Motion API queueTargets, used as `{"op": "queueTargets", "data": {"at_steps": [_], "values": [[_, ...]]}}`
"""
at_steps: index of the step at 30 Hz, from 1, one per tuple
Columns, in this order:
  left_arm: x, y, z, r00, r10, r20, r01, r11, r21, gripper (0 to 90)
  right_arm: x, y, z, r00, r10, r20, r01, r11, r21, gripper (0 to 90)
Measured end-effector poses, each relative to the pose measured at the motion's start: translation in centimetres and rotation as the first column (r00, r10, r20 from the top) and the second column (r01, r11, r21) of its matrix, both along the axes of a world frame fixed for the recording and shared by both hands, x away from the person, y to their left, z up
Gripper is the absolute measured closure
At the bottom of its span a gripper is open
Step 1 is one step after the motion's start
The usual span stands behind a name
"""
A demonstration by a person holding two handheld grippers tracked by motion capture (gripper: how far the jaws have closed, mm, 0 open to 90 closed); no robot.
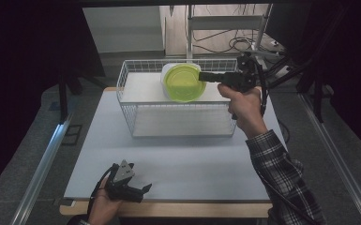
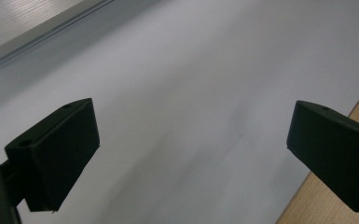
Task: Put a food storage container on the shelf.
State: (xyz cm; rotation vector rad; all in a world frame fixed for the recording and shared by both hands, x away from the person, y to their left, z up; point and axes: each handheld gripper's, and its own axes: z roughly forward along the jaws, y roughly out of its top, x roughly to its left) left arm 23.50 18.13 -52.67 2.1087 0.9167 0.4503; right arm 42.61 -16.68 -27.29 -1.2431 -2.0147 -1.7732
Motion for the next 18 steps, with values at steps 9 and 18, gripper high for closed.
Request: {"op": "queueTargets", "data": {"at_steps": [9,18], "values": [[0.0,0.0,0.0,1.0,-0.002,-0.001,0.002,1.0,-0.001,2.0,1.6,0.7,1.6,0.9966,-0.079,0.023,0.079,0.9969,0.002,81.3],[0.0,0.0,0.0,1.0,-0.007,-0.004,0.007,1.0,-0.001,2.0,3.4,1.7,1.8,0.9869,-0.16,0.02,0.16,0.9871,0.003,81.3]]}}
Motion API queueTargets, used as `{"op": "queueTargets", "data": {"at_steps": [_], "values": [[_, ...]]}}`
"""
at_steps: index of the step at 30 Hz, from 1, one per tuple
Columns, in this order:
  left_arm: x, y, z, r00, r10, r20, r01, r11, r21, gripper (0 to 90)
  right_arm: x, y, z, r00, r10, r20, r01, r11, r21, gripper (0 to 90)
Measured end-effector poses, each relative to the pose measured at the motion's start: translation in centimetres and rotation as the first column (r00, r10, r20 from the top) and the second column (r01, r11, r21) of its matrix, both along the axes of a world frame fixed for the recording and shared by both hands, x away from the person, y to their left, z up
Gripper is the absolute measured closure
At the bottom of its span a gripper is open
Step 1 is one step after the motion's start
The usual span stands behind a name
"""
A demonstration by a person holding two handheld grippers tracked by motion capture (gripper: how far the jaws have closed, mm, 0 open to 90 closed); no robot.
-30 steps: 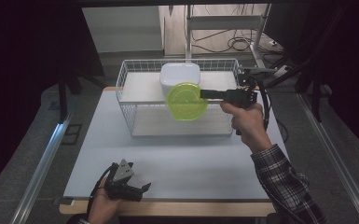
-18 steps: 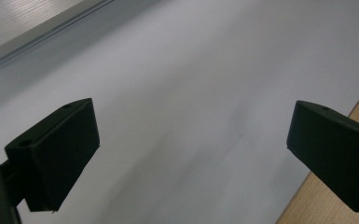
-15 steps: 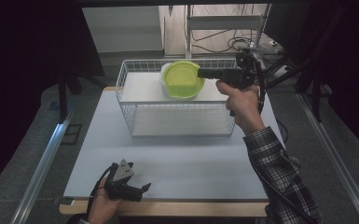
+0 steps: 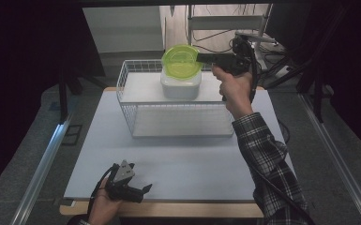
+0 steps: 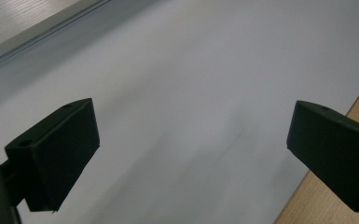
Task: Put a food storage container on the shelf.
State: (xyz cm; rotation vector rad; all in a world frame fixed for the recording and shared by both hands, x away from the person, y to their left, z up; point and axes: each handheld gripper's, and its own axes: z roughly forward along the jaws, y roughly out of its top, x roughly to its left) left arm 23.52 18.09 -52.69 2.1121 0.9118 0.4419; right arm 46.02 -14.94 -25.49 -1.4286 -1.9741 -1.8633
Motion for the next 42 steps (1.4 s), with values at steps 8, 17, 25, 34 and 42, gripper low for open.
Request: {"op": "queueTargets", "data": {"at_steps": [8,17,25,34,42], "values": [[0.0,0.0,0.0,1.0,-0.006,-0.001,0.006,1.0,0.006,2.0,1.3,0.8,-0.6,0.9983,-0.05,-0.031,0.05,0.9987,-0.001,81.2],[0.0,-0.1,-0.1,0.9999,-0.014,-0.006,0.014,0.9998,0.013,2.0,1.7,1.5,-0.9,0.9962,-0.075,-0.043,0.075,0.997,-0.021,79.7],[0.0,-0.2,-0.2,0.9997,-0.018,-0.014,0.019,0.9996,0.02,2.1,1.9,2.0,-0.7,0.9935,-0.112,-0.021,0.11,0.9899,-0.09,74.3],[0.0,-0.2,-0.2,0.9997,-0.018,-0.014,0.019,0.9996,0.023,2.1,2.3,2.3,-0.7,0.9933,-0.115,-0.008,0.113,0.9841,-0.137,64.3],[0.0,-0.2,-0.2,0.9997,-0.018,-0.014,0.018,0.9996,0.023,2.1,2.3,1.9,-0.7,0.996,-0.084,0.031,0.087,0.9881,-0.126,40.7]]}}
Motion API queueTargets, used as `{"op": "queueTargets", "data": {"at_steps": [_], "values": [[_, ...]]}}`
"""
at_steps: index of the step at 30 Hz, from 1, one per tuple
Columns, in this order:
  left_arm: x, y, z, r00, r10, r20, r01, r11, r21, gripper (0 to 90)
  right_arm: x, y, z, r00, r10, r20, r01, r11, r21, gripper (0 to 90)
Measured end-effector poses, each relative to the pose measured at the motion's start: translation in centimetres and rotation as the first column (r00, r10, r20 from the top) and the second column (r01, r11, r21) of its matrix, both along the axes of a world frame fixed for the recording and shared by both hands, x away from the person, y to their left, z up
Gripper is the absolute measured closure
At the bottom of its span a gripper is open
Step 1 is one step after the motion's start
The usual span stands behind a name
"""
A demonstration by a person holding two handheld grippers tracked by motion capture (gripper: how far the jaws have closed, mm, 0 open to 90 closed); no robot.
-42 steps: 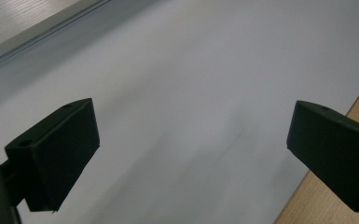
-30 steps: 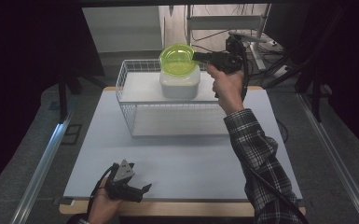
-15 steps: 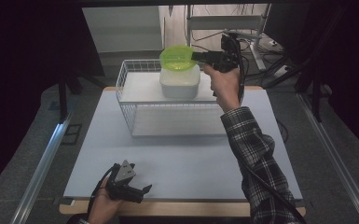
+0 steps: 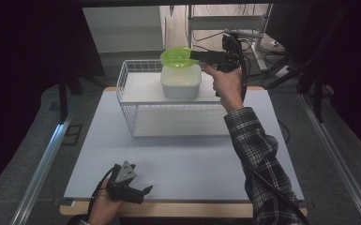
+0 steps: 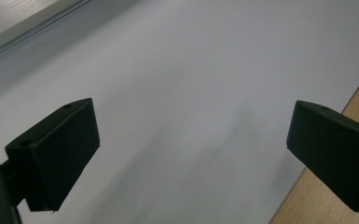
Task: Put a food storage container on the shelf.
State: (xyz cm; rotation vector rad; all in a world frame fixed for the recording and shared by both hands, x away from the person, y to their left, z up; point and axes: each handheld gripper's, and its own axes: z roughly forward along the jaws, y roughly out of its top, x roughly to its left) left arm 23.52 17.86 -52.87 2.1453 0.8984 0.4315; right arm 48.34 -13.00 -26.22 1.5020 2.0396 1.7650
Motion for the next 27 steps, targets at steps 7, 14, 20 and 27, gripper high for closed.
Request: {"op": "queueTargets", "data": {"at_steps": [7,14,20,27], "values": [[0.0,0.0,0.0,1.0,-0.001,0.0,0.001,1.0,0.004,2.1,-0.5,-0.6,-0.2,0.9955,0.056,0.077,-0.054,0.998,-0.033,24.4],[0.0,0.0,0.0,1.0,-0.001,0.002,0.001,1.0,0.005,2.1,-1.7,-0.9,-0.8,0.984,0.112,0.139,-0.102,0.9918,-0.077,17.2],[0.0,-0.1,0.0,1.0,0.001,0.002,-0.001,1.0,0.003,2.1,-3.1,-1.1,-1.4,0.9761,0.141,0.166,-0.123,0.986,-0.112,14.4],[0.0,-0.1,0.0,1.0,0.002,0.002,-0.002,1.0,0.001,2.1,-3.8,-1.5,-2.1,0.9724,0.158,0.172,-0.138,0.9827,-0.124,13.5]]}}
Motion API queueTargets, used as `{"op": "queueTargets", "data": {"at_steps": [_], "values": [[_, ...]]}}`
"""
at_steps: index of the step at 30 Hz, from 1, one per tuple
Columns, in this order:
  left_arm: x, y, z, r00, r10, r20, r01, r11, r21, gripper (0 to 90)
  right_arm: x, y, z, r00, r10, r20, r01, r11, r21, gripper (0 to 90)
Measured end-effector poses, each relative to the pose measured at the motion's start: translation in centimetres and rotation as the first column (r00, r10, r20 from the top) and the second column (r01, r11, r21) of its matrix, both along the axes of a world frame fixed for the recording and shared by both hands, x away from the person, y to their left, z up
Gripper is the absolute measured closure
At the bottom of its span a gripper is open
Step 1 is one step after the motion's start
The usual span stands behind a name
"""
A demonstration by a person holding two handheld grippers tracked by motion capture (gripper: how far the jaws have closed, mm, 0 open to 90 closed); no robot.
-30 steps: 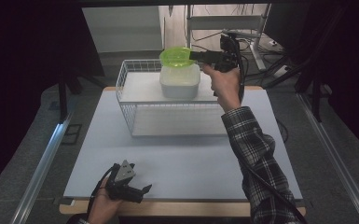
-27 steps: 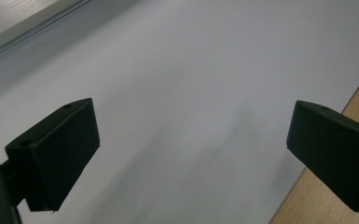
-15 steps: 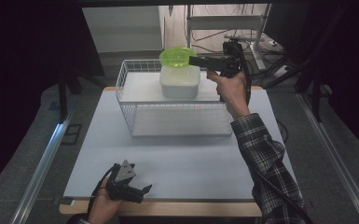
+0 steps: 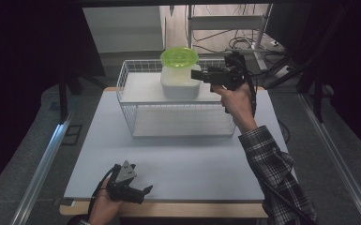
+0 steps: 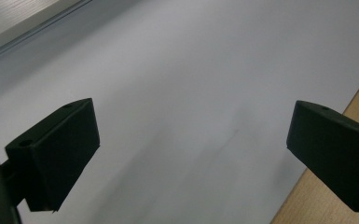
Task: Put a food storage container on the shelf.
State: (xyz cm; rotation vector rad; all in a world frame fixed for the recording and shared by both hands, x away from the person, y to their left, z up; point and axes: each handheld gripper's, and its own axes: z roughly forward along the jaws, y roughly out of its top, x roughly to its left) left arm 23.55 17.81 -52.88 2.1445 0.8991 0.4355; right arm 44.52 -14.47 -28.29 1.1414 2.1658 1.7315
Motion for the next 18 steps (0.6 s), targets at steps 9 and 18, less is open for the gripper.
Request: {"op": "queueTargets", "data": {"at_steps": [9,18], "values": [[0.0,0.0,0.0,1.0,-0.001,0.0,0.001,1.0,0.002,2.1,-1.1,-0.6,-1.0,0.9995,0.016,0.026,-0.015,0.9989,-0.044,11.0],[0.0,-0.1,0.0,1.0,-0.001,0.001,0.001,1.0,0.001,2.1,-2.3,-0.5,-2.0,0.9975,0.048,0.052,-0.042,0.994,-0.101,7.8]]}}
